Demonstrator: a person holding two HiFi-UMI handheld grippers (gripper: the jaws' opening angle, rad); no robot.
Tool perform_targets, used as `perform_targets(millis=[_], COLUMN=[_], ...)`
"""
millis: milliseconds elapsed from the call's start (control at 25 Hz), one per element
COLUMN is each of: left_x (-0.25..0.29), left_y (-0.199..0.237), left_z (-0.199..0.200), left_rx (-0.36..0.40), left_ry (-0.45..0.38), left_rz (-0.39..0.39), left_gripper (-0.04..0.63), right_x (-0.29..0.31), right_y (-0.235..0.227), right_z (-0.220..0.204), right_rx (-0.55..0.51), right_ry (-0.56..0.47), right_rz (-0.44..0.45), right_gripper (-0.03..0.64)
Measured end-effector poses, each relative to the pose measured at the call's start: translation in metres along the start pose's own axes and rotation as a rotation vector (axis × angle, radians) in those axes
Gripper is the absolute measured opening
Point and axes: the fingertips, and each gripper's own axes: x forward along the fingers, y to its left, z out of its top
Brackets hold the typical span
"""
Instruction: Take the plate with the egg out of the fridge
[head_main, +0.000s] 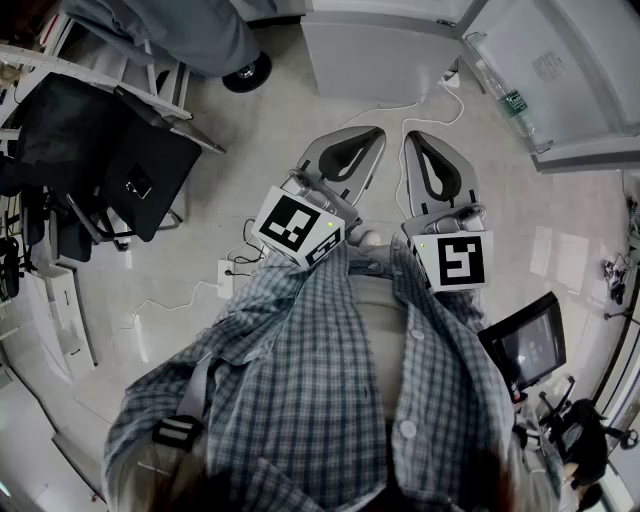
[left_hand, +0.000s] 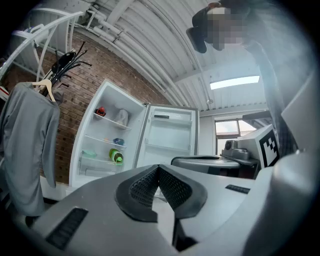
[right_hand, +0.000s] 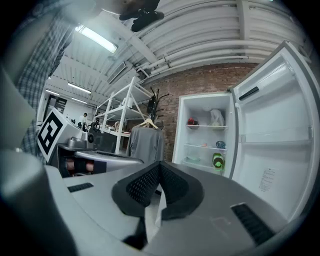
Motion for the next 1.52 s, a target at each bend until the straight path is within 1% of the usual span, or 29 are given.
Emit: perform_targets(millis=[80,200,320,480,640,880,960,1120,1240,1320,1400,1520], left_x=[0.001,0.002,0.003,0.004,0.004,0.006,0.006,0.005,0.008,0.013,0.019,0.023], left_y=[-0.003,-0.008,-0.012,-0.015,-0.021,-0.031,-0.034,-0.039,-0.043,-0.047,-0.051,-0.049], left_z=[0.001,0.003,0.002,0.001,0.001,-0.001,-0.001,-0.006,-0.009,-0.009,-0.004,0.006], left_rx=[0.000,0.004,0.007,0.012,0.017,0.018,0.016,0.038,0.033,0.040,0.056,0.057], left_ry=[0.000,-0.001,-0.002,0.000,0.006,0.008,0.005,0.015,0.004,0.002,-0.003,-0.027], left_rz=[-0.004,-0.011,-0.009,0.001,0.020,0.035,0.040,0.055,0.073,0.064,0.055,0.074], left_gripper=[0.008,0.007,0.008,0.008,0.008,0.008,0.006,0.008,0.008,0.007,0.007,0.007], right_x=[-0.002,-0.009,-0.012,-0.018,-0.027,-0.044,-0.050,-0.064,-0.073,-0.076,-0.079,-0.079], right_y=[-0.001,-0.002,-0.005,-0.008,-0.016,-0.036,-0.042,-0.052,-0.059,-0.062,-0.065,-0.068], right_z=[0.000,-0.010,-0.009,-0.016,-0.013,-0.018,-0.020,-0.022,-0.023,-0.022,-0.025,-0.030], right_rx=[-0.010,-0.044,-0.032,-0.037,-0.021,0.001,-0.010,-0.030,-0.032,-0.018,-0.018,-0.012], right_ry=[0.006,0.069,0.057,0.087,0.067,0.055,0.063,0.057,0.038,0.033,0.052,0.047], right_rz=[0.003,0.016,0.014,0.018,0.014,-0.031,-0.041,-0.052,-0.058,-0.063,-0.065,-0.069], right_gripper=[0.006,0.008,0.008,0.006,0.007,0.007,0.007,0.008,0.008,0.007,0.008,0.008])
